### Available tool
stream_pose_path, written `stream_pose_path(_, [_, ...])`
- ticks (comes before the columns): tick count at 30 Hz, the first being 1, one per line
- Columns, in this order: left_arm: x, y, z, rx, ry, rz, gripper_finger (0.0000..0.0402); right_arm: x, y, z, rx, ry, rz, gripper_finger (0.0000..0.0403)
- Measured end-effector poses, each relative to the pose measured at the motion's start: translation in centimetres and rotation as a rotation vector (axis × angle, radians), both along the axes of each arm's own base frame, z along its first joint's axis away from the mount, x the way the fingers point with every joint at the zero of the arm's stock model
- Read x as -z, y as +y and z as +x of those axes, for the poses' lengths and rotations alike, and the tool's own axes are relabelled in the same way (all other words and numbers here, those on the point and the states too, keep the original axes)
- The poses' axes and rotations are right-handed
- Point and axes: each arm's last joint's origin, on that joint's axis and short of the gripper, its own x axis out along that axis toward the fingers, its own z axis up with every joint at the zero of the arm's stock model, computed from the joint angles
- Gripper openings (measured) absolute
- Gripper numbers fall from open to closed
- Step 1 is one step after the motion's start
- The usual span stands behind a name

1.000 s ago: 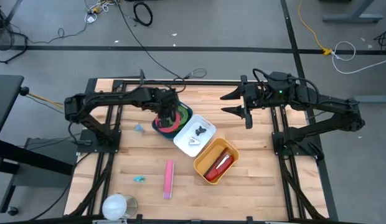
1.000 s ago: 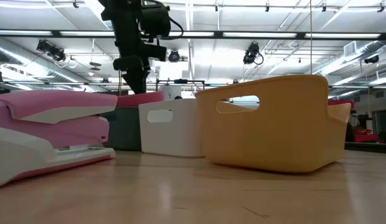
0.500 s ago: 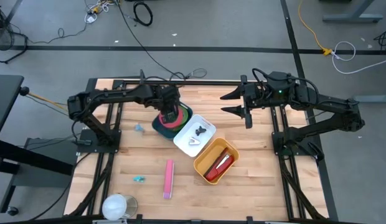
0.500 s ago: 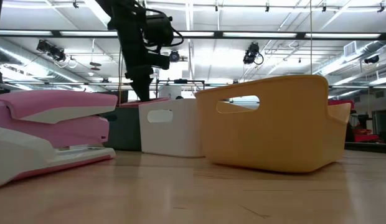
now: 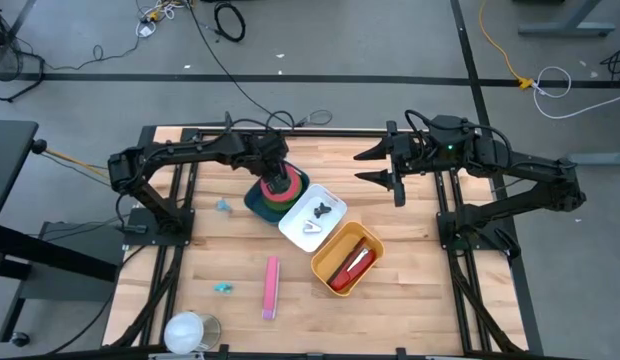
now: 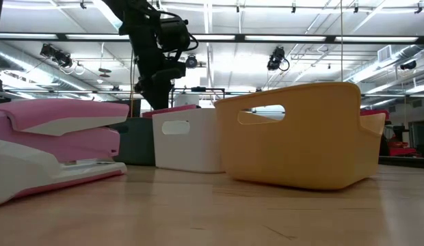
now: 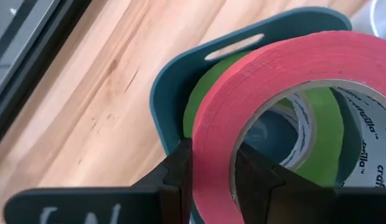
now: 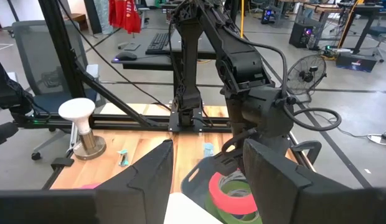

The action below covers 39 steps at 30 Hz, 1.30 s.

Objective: Pick and place Stapler, Stapler remover, tape
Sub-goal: Stack the pink tape on the green tape, then put the light blue staple remover into the white bin

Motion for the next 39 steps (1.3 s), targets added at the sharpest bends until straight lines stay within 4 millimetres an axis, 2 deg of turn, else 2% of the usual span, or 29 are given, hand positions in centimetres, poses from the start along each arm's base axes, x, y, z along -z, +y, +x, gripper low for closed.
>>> stream_pose_path(6, [0.0, 0.0, 0.0, -0.09, -0.03, -0.027, 0.0092, 0.0, 0.0, 0.0, 0.0, 0.0, 0.0, 0.0194])
stream_pose_path(13, [0.0, 0.0, 0.0, -0.101, -0.034, -0.03, 0.0103, 0.0, 0.0, 0.0, 0.0, 0.0, 0.0, 0.0194])
stream_pose_path(24, [0.0, -0.1, 0.0, -0.12, -0.054, -0.073, 0.0229, 0.0, 0.0, 0.0, 0.0, 0.0, 0.002, 0.0194])
stream_pose_path(30, [-0.1, -0.2, 0.0, -0.11, -0.058, -0.085, 0.0248, 0.0, 0.0, 0.0, 0.001, 0.0, 0.005, 0.0194])
stream_pose_path(33, [-1.0, -0.2, -0.2, -0.071, -0.056, -0.064, 0.0244, 0.0, 0.0, 0.0, 0.001, 0.0, 0.006, 0.0194])
stream_pose_path(39, [-4.1, -0.3, -0.7, -0.066, -0.002, -0.048, 0.0229, 0.0, 0.0, 0.0, 0.001, 0.0, 0.006, 0.0194])
